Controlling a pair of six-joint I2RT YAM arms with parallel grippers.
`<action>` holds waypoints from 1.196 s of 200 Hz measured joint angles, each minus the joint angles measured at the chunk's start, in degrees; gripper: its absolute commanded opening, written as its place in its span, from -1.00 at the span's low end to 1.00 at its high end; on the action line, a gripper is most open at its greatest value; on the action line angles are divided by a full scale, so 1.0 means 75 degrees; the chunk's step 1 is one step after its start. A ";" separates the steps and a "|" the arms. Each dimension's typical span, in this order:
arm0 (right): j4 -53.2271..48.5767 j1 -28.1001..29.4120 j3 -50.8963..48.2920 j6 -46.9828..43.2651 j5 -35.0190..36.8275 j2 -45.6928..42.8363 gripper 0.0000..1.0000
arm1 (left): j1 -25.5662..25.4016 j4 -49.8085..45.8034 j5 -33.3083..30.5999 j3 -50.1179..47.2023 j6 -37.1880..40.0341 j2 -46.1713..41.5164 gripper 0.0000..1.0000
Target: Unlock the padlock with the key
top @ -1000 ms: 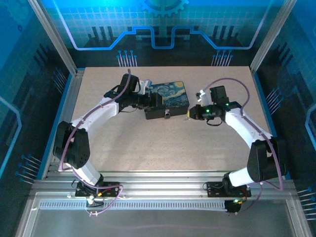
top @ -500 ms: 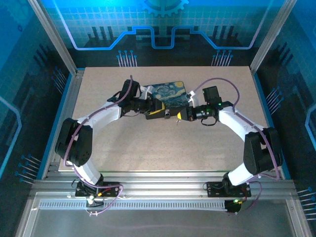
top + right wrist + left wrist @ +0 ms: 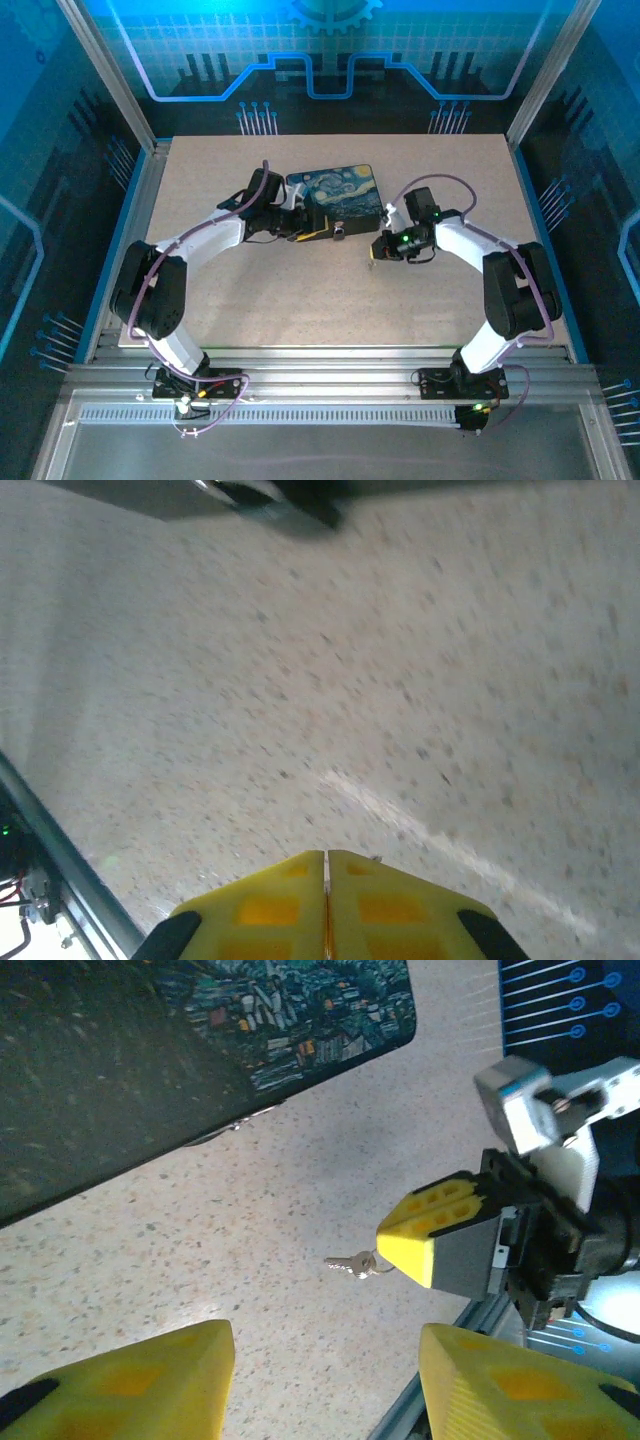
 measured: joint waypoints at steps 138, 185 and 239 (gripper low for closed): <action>-0.0667 -0.0312 -0.0522 -0.0291 0.1011 -0.0370 -0.18 | 0.0146 -0.0982 -0.1058 0.0204 0.0498 -0.0595 0.22; -0.0930 0.0274 -0.0522 -0.0204 0.1134 -0.0350 -0.08 | 0.0146 -0.1183 -0.1189 0.0204 0.0635 -0.0595 0.24; -0.1067 0.0597 -0.0507 0.0029 0.1597 0.0087 -0.05 | 0.0146 -0.1288 -0.1244 0.0204 0.0664 -0.0621 0.25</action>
